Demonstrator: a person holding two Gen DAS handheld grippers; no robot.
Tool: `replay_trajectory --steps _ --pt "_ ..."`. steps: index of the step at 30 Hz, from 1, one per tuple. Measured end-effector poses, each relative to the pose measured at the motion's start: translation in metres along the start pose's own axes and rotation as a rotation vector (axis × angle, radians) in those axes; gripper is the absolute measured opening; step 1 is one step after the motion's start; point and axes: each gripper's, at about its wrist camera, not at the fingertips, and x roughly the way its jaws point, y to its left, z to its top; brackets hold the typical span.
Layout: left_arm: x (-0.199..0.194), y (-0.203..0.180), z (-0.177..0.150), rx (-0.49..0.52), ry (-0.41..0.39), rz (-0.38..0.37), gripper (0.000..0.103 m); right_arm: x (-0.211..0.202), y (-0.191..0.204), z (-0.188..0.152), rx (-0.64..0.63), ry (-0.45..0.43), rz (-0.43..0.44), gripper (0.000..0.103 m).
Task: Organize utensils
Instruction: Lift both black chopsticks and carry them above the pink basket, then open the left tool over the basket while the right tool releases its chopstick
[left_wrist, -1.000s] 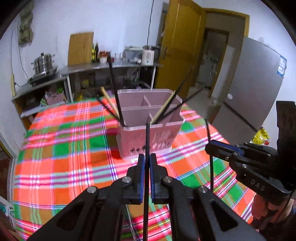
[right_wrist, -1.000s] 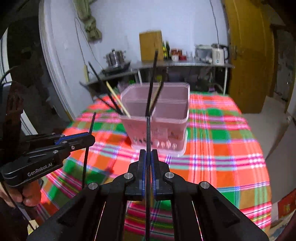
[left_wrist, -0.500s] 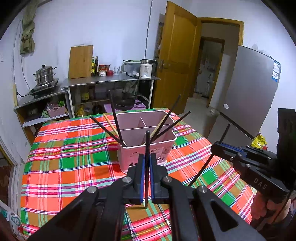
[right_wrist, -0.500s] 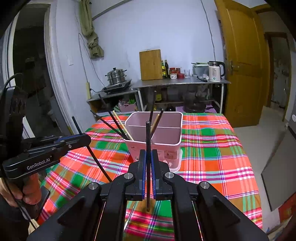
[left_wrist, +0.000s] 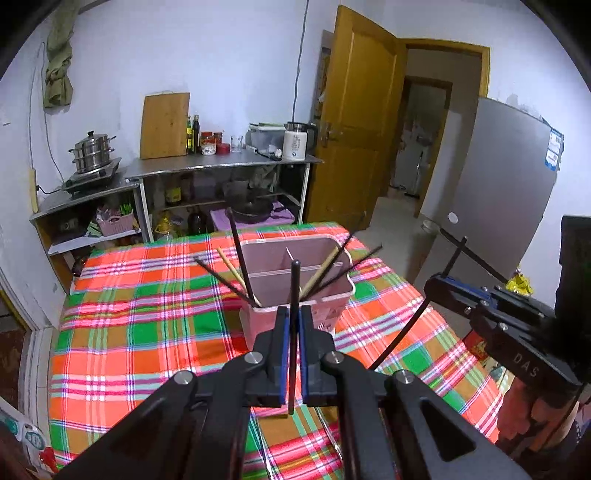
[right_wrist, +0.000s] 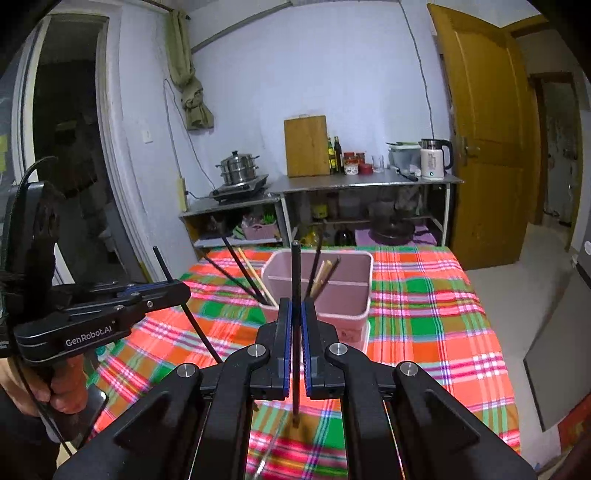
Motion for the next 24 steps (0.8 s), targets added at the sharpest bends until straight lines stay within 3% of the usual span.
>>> replay_trajectory --steps 13,24 --pt "-0.025 0.003 0.069 -0.009 -0.149 -0.008 0.005 -0.002 0.009 0.067 0.006 -0.160 0.031 0.004" --pt "0.005 0.015 0.097 -0.019 -0.202 0.009 0.005 0.021 0.008 0.095 -0.001 -0.220 0.006 0.004"
